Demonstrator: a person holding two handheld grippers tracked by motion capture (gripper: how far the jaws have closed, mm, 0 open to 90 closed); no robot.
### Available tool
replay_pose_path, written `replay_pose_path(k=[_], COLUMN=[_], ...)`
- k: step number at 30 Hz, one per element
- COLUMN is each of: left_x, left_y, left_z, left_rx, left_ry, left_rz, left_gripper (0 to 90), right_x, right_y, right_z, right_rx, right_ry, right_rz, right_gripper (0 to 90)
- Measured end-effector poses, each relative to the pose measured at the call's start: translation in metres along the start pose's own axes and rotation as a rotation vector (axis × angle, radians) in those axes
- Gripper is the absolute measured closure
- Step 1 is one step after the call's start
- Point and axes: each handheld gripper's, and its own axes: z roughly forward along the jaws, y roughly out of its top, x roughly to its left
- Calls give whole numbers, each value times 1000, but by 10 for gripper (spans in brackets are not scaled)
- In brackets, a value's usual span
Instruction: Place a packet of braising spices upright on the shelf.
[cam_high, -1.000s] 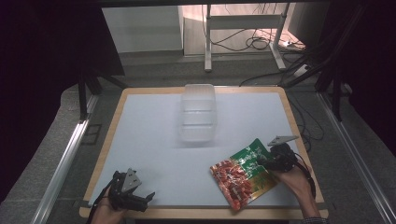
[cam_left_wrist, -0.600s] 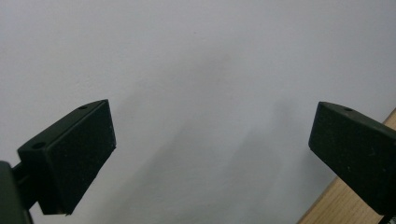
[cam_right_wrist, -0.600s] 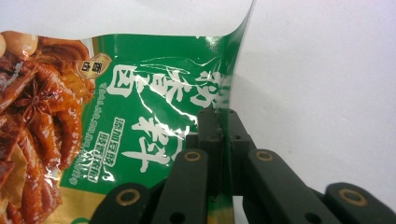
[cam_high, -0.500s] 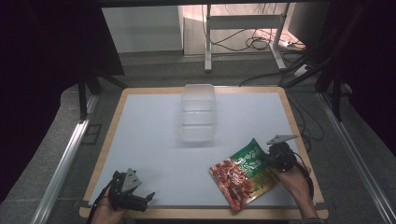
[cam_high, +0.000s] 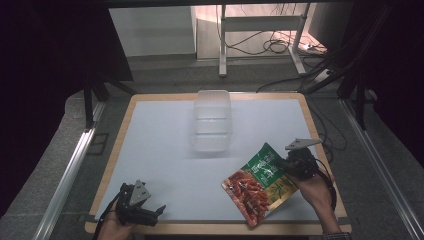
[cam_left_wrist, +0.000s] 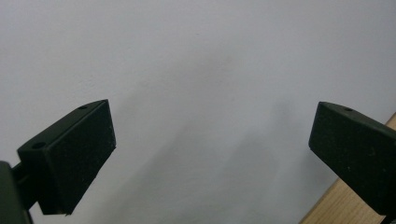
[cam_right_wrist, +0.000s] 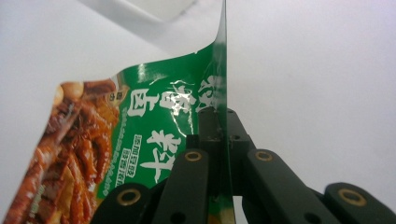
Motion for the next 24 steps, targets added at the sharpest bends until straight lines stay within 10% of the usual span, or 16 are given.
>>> replay_pose_path(k=[24], left_x=[2], left_y=[0], left_z=[-1], left_rx=[-2], left_ry=[-3], left_rz=[-1], left_gripper=[3], right_x=[20], right_y=[60], right_z=[-36], right_rx=[-59], right_ry=[129], right_rz=[-94], right_gripper=[888])
